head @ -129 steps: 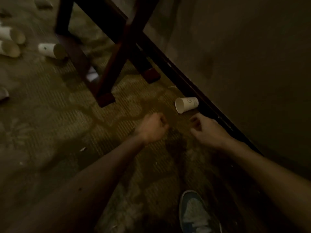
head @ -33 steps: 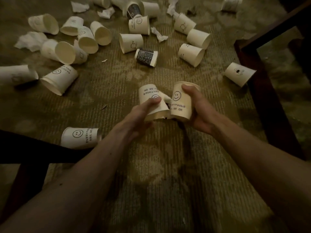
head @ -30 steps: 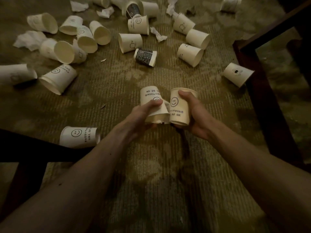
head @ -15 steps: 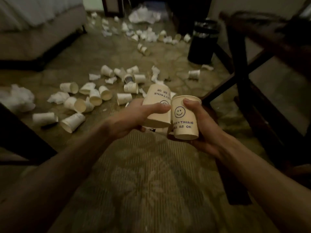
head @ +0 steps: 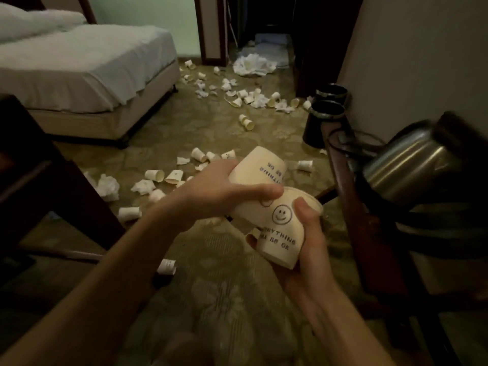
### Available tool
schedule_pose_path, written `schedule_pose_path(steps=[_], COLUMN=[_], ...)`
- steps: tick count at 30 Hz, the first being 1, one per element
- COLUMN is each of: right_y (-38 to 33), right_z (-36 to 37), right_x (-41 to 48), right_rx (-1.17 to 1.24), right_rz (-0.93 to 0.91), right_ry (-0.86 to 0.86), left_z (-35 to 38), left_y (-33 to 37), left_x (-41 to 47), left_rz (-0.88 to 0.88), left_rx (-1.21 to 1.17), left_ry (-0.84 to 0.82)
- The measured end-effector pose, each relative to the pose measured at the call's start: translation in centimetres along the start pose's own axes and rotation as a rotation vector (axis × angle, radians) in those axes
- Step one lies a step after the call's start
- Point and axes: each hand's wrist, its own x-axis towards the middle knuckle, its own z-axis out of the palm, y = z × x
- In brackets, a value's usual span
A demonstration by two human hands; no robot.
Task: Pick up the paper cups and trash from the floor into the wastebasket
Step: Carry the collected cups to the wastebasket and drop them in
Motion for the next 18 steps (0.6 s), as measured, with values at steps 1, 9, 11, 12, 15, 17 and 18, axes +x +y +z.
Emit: schedule_pose_path(steps=[1,9,11,12,15,17,18], right_y=[-2.0,-20.4,-24.4,-26.0,-30.5,-33.6,-35.1], right_z=[1.6,17.6,21.7,23.8,29.9,33.4,34.7], right_x=[-0.5,-2.5,-3.1,-3.4,-4.1,-4.0,-3.7], right_rx=[-0.023,-0.220,-0.298,-0.341,-0.426,-0.473,-0.503], right_rz=[0.010,-0.011,-0.004,-0.010,-0.046,-0.042,-0.045], right_ry=[0.027,0.106,0.105,0.116,0.165,0.197,0.203], left_z=[-0.5,-9.5,-12.1,-13.2,-17.0,-19.1,-20.0], left_y=[1.9,20.1,24.1,26.0,31.2,34.2,35.3], left_x=[-0.4,-1.5,-1.6,-1.8,-2.3,-2.4,-2.1], left_rz=[0.006,0.032,0.031,0.020,-0.029,-0.042,-0.031], left_rx=[-0.046,-0.340,-0.389,-0.422,-0.463,-0.467,-0.463], left_ry=[0.013,0.131,0.180,0.199,0.225,0.256,0.260])
